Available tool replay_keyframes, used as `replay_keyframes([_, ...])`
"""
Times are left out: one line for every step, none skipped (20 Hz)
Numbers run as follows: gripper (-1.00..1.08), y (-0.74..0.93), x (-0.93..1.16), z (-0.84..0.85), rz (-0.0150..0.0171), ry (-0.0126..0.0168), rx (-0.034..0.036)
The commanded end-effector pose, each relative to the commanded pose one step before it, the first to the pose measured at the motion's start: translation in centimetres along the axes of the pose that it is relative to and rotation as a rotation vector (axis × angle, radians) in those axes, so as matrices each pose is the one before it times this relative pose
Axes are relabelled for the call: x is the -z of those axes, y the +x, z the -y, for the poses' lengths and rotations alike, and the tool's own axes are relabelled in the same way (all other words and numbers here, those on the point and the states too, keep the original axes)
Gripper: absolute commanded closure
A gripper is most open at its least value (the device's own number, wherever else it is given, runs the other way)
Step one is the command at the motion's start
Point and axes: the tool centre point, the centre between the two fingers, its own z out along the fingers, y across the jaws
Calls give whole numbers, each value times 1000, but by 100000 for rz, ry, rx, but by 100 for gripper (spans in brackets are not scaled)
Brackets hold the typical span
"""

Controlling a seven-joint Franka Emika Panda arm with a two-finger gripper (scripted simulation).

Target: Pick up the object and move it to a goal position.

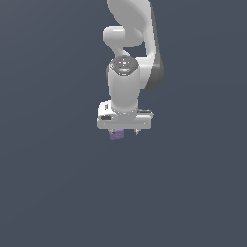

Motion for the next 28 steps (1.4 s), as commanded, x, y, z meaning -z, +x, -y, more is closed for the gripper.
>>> replay_keyframes([-92, 0, 0, -1, 0, 0, 0])
replay_keyframes([-92, 17, 29, -7, -76, 59, -18])
replay_keyframes([-92, 48, 85, -27, -223, 180, -59])
replay_keyframes([-92, 79, 131, -40, -349, 280, -96])
replay_keyframes([-92, 107, 184, -57, -489, 388, -143])
replay_keyframes([-92, 134, 231, -73, -617, 483, -198])
replay_keyframes([-92, 133, 229, -73, -616, 476, -227])
replay_keyframes([-92, 99, 173, -57, -471, 360, -210])
replay_keyframes([-92, 65, 116, -40, -321, 243, -182])
replay_keyframes([-92, 32, 57, -20, -166, 125, -137])
replay_keyframes([-92, 1, 4, -2, -20, 16, -64])
replay_keyframes([-92, -18, -35, 12, 97, -73, 66])
replay_keyframes([-92, -7, -12, 6, 60, -47, 166])
replay_keyframes([-92, 9, 4, 7, 18, -15, 217])
replay_keyframes([-92, 8, 9, 12, -9, 6, 119])
replay_keyframes([-92, 2, -5, 24, 0, 0, 0])
replay_keyframes([-92, -10, 1, -37, -19, 16, -228])
replay_keyframes([-92, -19, -17, -8, 1, 2, -316])
replay_keyframes([-92, -30, -28, -14, 11, -4, -453])
replay_keyframes([-92, -40, -38, -15, 19, -10, -581])
replay_keyframes([-92, -50, -48, -20, 27, -15, -720])
replay_keyframes([-92, -60, -58, -23, 34, -20, -856])
replay_keyframes([-92, -69, -67, -26, 40, -25, -985])
replay_keyframes([-92, -78, -76, -31, 45, -28, -1110])
replay_keyframes([-92, -85, -83, -37, 47, -30, -1230])
replay_keyframes([-92, -94, -91, -41, 49, -32, -1364])
replay_keyframes([-92, -102, -98, -47, 50, -34, -1489])
replay_keyframes([-92, -109, -105, -53, 53, -38, -1605])
